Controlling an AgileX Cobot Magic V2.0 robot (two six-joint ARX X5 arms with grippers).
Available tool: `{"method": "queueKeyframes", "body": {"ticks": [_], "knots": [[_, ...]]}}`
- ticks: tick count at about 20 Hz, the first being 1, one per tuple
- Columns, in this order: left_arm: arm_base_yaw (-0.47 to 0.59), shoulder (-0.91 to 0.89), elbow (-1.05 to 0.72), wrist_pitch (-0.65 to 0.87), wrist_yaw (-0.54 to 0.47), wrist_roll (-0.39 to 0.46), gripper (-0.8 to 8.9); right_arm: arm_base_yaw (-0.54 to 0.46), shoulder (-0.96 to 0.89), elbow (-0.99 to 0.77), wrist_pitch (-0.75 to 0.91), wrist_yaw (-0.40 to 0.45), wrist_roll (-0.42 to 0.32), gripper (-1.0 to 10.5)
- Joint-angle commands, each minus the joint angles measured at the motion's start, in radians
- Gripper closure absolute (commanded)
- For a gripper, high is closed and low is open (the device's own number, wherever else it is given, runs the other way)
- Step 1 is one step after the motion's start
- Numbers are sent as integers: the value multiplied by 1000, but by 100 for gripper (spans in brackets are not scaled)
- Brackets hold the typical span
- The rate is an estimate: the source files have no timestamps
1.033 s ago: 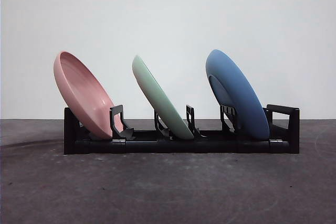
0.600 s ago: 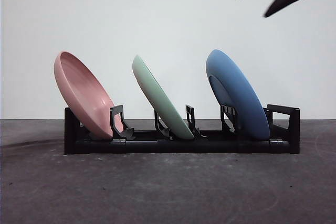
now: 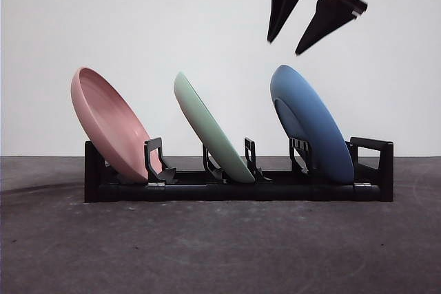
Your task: Place the plate
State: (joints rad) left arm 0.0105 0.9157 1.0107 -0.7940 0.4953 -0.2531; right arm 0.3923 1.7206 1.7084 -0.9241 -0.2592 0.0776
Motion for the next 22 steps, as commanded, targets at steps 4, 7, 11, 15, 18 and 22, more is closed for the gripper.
{"method": "queueKeyframes", "body": {"ticks": [4, 7, 11, 15, 18, 22], "knots": [[-1, 5, 24, 5, 3, 13, 452, 11, 72, 26, 6, 24, -11, 698], [-1, 5, 24, 5, 3, 13, 452, 11, 91, 26, 4, 23, -11, 741], [-1, 5, 24, 5, 3, 14, 452, 11, 92, 26, 3, 16, -12, 843], [-1, 5, 24, 4, 3, 13, 452, 11, 97, 26, 6, -7, -14, 933], [-1, 5, 24, 5, 2, 14, 452, 10, 95, 27, 6, -51, -6, 933], [-1, 5, 24, 4, 3, 14, 452, 10, 77, 76, -30, -105, -7, 933]]}}
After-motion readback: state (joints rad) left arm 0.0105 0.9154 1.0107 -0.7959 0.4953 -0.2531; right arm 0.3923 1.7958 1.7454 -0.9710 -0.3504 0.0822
